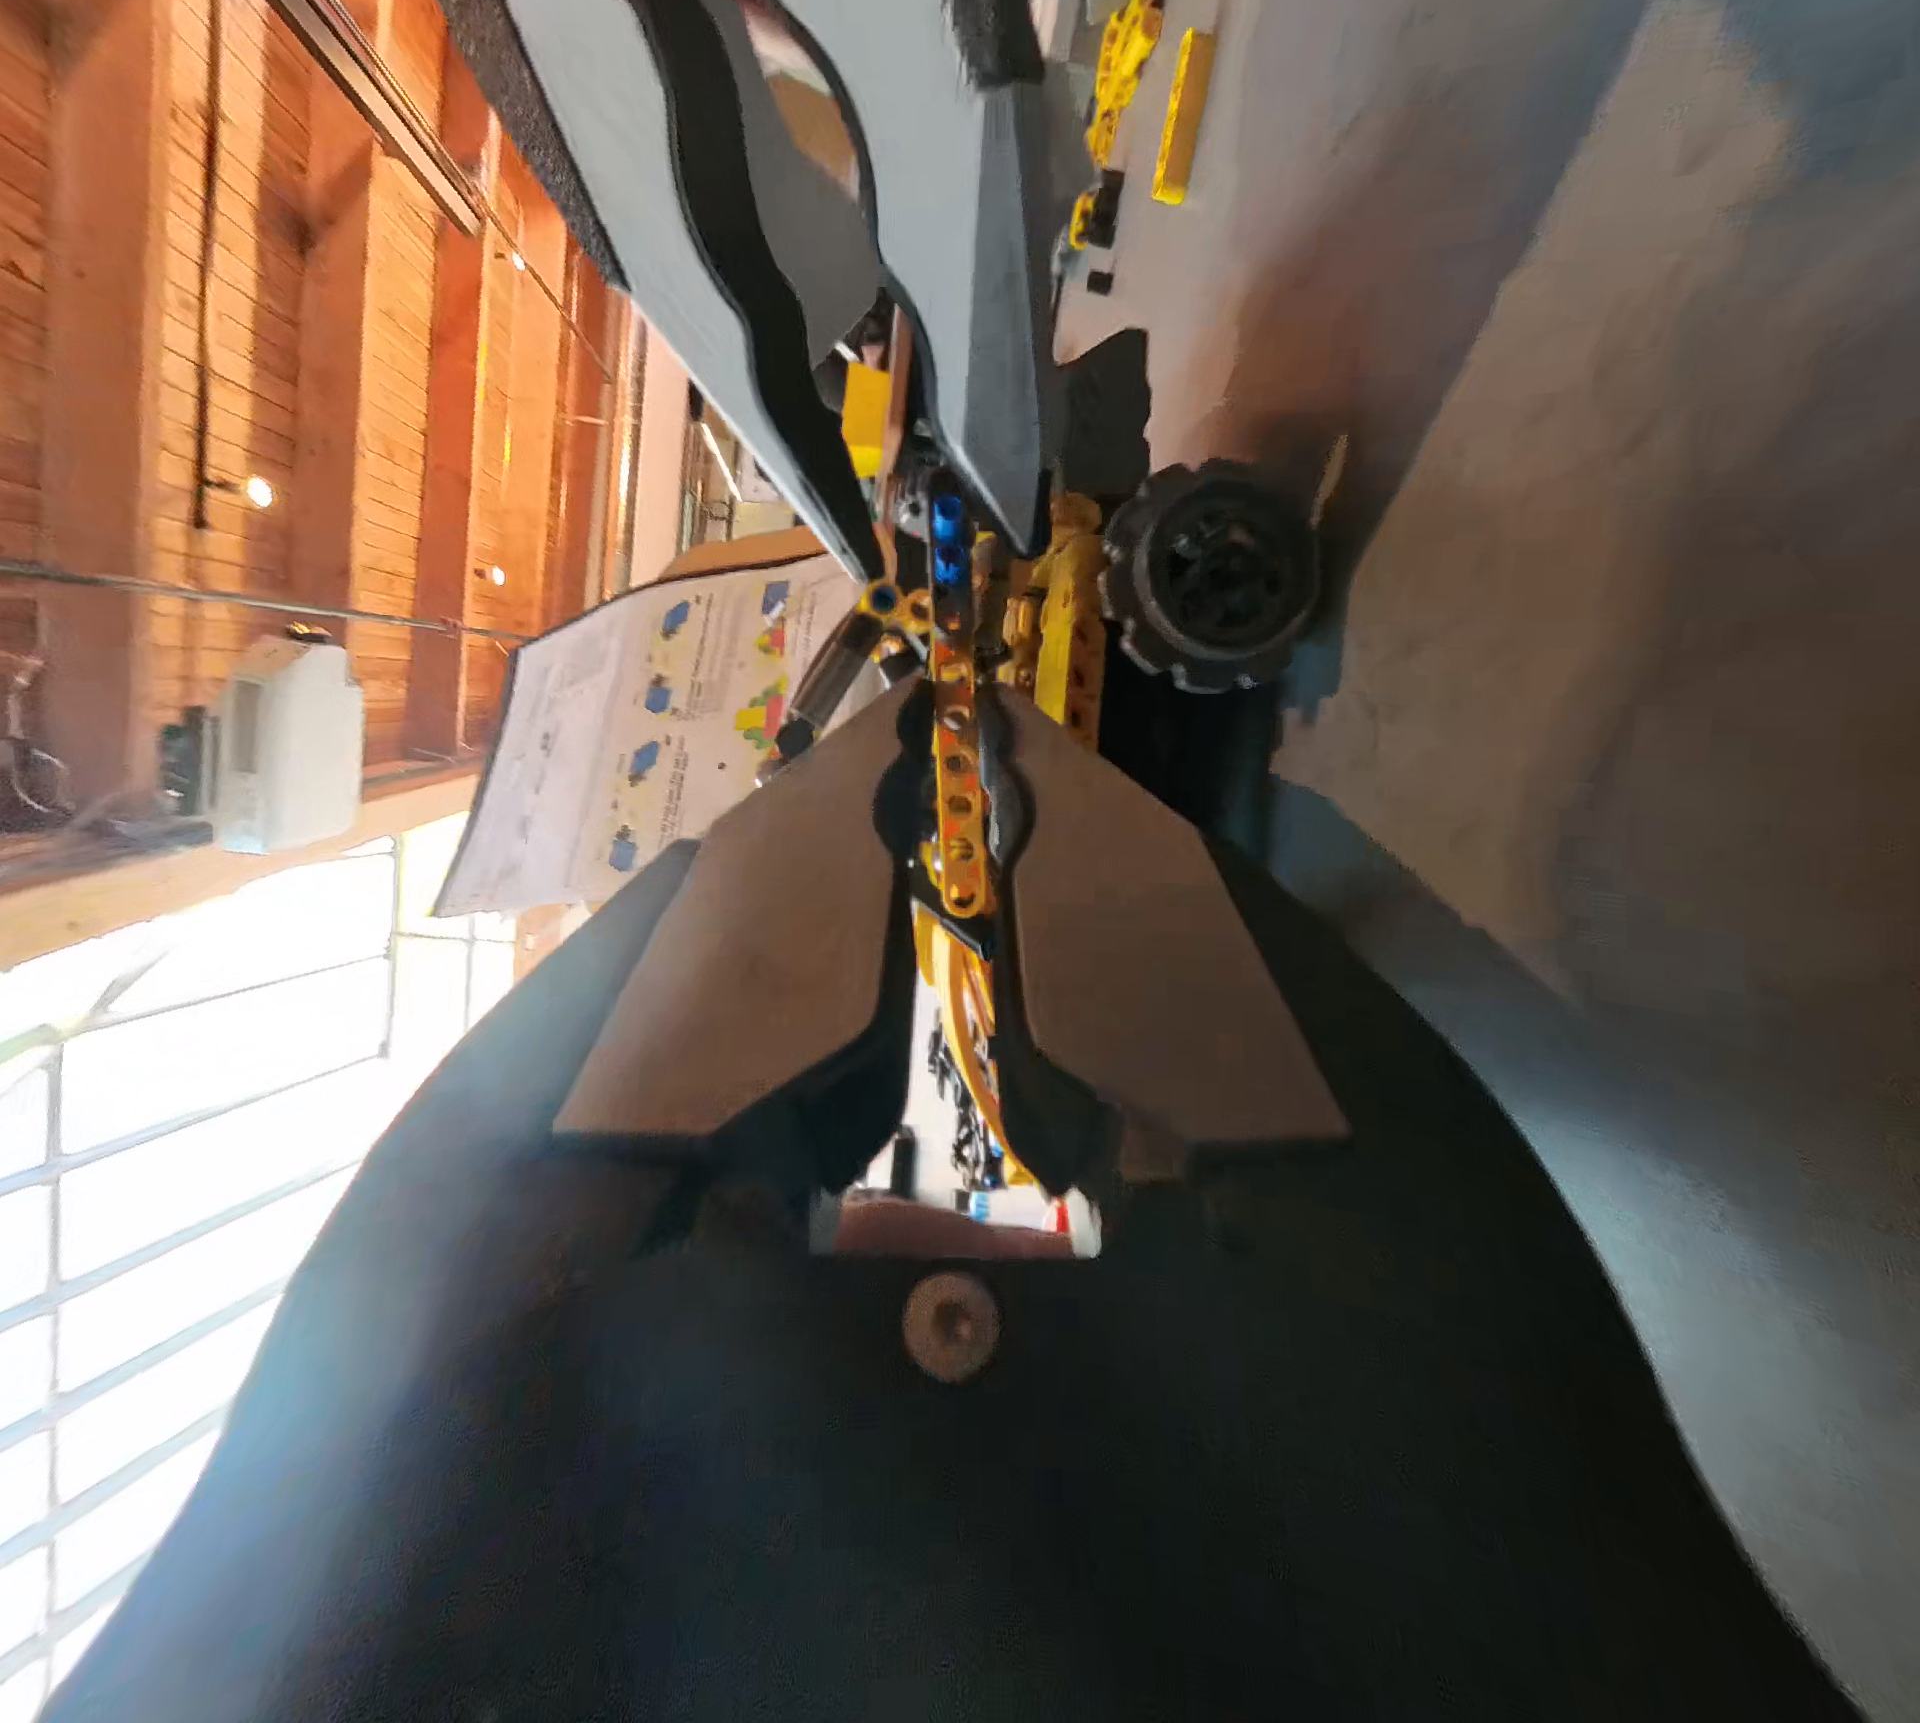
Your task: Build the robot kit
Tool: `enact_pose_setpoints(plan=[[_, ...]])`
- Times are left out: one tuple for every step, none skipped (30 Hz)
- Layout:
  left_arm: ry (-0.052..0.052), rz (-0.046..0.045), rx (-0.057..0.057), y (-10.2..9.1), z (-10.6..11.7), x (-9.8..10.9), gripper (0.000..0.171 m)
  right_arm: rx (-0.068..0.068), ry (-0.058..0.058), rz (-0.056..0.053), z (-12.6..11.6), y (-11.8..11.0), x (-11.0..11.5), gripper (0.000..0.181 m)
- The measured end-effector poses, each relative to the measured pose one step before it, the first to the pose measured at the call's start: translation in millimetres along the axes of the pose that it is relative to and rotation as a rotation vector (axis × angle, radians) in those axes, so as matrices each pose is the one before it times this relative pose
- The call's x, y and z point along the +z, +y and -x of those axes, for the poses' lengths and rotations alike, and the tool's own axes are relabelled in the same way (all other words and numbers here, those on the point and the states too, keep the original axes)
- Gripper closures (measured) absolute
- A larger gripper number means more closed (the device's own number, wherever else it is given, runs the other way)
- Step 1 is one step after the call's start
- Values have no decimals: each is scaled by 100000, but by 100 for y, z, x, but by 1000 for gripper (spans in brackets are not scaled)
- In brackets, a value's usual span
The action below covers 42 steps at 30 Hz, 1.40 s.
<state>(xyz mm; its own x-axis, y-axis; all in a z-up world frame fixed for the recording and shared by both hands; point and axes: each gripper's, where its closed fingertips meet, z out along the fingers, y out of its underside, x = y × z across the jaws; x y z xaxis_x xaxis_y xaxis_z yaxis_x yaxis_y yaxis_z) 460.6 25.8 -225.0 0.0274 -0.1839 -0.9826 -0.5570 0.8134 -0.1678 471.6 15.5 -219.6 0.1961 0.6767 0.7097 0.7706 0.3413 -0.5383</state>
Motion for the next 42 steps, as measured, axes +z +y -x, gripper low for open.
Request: enact_pose_setpoints(plan=[[-189,-862,1084,-246,-73,-78,168,-4049,720,1442,199,22,-49,150],[43,-311,272,-99,-30,-28,168,-4403,1196,1582,160,-15,-22,150],[-80,149,-101,43,11,28,168,-3814,1403,1617,79,-35,-29,152],[-34,52,-365,68,22,38,167,-3644,-182,482,301,-185,-61,166],[45,172,-687,78,28,26,168,-3466,1298,-300,108,-263,-4,169],[63,298,-574,102,27,46,168,-3203,1830,1310,-18,54,115,169],[-66,-40,-336,46,28,39,168,-1834,1106,1144,13,142,140,169],[2,-255,-410,9,20,26,168,-435,606,519,-19,129,81,169],[58,-257,-645,-21,20,7,168,633,-17,-72,-30,51,-4,169],[169,-459,-736,-24,21,-9,168,747,146,-398,-87,-25,-63,170],[114,-648,-605,-47,16,-30,168,-164,482,-133,-98,-51,-95,171],[-42,-615,-153,-32,0,-41,168,-839,667,306,-66,-47,-58,171],[-298,-481,422,-17,-5,-33,168,-1135,201,639,54,-39,-18,171],[-412,-418,875,-39,-6,-48,168,-1371,98,680,109,-42,-19,171],[-297,-434,500,-47,-7,-36,167,-1156,208,359,99,-71,-41,172],[-104,-302,19,-28,6,-18,167,-564,377,401,49,-5,-19,172],[-47,-209,-257,-24,19,-4,167,-320,654,246,13,0,-21,172],[-6,-300,-194,-39,6,-11,168,-686,848,154,-29,-51,-40,172],[-75,-372,115,-44,-3,-17,168,-896,626,469,8,-13,-33,172],[-331,-411,352,-49,-2,-17,168,-1048,582,522,39,-6,-17,172],[-579,-588,619,-69,10,-39,168,-1322,642,504,32,18,-8,172],[-810,-330,411,-45,28,-18,167,-1426,885,772,-32,43,-24,172],[-567,15,391,-1,25,-8,166,-1056,779,657,-41,-7,-14,172],[-103,-192,56,-25,-3,-22,167,-384,291,395,20,-28,-10,172],[116,-265,-727,-31,23,-41,167,-99,1,-29,45,-52,-20,173],[165,-516,-1244,-86,37,-53,167,19,100,-202,-6,-61,-65,173],[163,-820,-1720,-145,50,-106,167,2,306,-27,-50,-45,-93,173],[1200,-657,-1921,-110,-98,-177,167,-195,224,58,-23,-60,-105,173],[3792,-122,-1619,20,-548,-144,167,145,-1177,647,205,54,-49,174],[-607,453,-554,133,69,-84,166,478,-788,1043,188,206,79,173],[-261,393,-14,110,25,-78,166,254,262,829,22,245,120,173],[-64,362,-80,86,-1,-64,166,738,275,421,-55,145,88,173],[-253,869,156,150,29,22,166,1336,145,-1027,-80,-105,-7,174],[-372,1166,483,178,50,73,166,1480,-300,-440,-16,-33,2,174],[-264,659,492,59,29,48,166,596,89,1019,-31,168,82,174],[-132,484,309,37,17,27,166,-424,609,1641,-45,244,102,174],[-29,673,450,92,0,31,166,-572,559,1072,-26,121,62,174],[124,637,531,87,4,23,165,90,-51,754,74,53,41,174],[215,304,494,15,-18,31,165,703,-95,710,115,44,40,174],[100,145,667,-44,-20,18,165,632,540,390,95,0,-33,174],[-208,-151,768,-94,-5,8,165,82,846,448,119,-23,-139,174],[-480,-278,748,-107,33,8,166,-247,1376,525,48,-43,-168,174]])
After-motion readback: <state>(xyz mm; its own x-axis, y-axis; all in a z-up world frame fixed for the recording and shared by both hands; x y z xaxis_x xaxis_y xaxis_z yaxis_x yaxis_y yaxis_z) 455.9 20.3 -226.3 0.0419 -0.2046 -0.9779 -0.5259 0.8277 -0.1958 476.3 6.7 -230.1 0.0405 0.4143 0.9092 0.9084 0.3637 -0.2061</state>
